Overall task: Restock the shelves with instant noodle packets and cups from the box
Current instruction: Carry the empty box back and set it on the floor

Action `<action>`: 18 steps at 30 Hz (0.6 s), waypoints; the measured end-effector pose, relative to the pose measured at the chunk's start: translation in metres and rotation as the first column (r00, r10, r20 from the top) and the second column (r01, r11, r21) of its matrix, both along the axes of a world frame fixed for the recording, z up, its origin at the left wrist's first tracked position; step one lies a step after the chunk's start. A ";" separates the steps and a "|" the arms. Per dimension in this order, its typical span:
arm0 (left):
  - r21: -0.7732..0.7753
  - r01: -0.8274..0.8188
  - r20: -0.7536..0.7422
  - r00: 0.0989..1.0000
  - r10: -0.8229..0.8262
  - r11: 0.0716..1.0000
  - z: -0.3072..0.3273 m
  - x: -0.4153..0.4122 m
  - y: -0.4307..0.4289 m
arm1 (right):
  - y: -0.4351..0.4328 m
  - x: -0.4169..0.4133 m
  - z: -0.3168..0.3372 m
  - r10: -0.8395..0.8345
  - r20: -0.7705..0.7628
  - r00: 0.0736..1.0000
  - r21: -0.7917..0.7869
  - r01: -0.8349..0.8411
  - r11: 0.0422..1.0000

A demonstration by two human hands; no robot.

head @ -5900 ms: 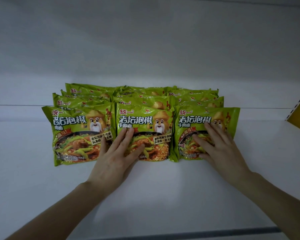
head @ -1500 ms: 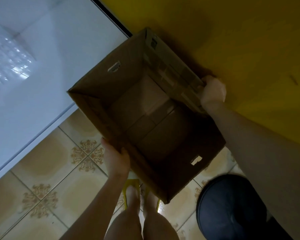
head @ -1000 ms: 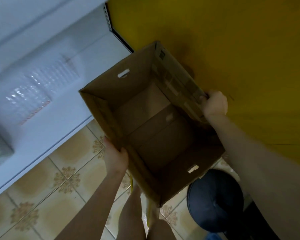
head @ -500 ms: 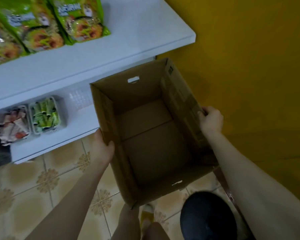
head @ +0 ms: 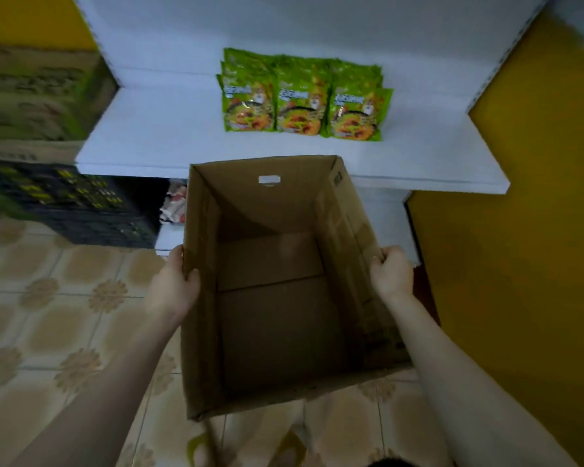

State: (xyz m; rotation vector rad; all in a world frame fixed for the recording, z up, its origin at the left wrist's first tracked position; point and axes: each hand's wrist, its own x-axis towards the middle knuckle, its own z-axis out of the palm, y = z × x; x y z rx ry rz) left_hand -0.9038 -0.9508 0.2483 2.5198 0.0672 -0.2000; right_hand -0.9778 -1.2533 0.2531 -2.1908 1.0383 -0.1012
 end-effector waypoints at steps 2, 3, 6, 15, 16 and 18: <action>0.012 -0.091 0.013 0.996 0.091 0.996 0.012 0.004 0.037 | 0.032 0.022 0.009 0.094 0.002 0.996 -0.015 -0.094 0.995; 0.020 -0.139 0.015 0.990 0.138 0.990 0.019 0.006 0.058 | 0.051 0.034 0.013 0.144 0.005 0.990 -0.028 -0.144 0.989; 0.033 -0.238 0.027 0.971 0.238 0.971 0.033 0.013 0.123 | 0.113 0.071 0.031 0.245 0.031 0.969 -0.072 -0.243 0.967; -0.028 -0.426 0.111 0.898 0.426 0.904 0.082 0.032 0.299 | 0.295 0.163 0.079 0.459 0.078 0.885 -0.150 -0.444 0.883; -0.027 -0.446 0.122 0.887 0.446 0.895 0.086 0.033 0.318 | 0.316 0.171 0.085 0.484 0.089 0.870 -0.163 -0.467 0.869; -0.013 -0.492 0.135 0.862 0.489 0.870 0.097 0.033 0.355 | 0.356 0.186 0.096 0.542 0.108 0.833 -0.172 -0.522 0.836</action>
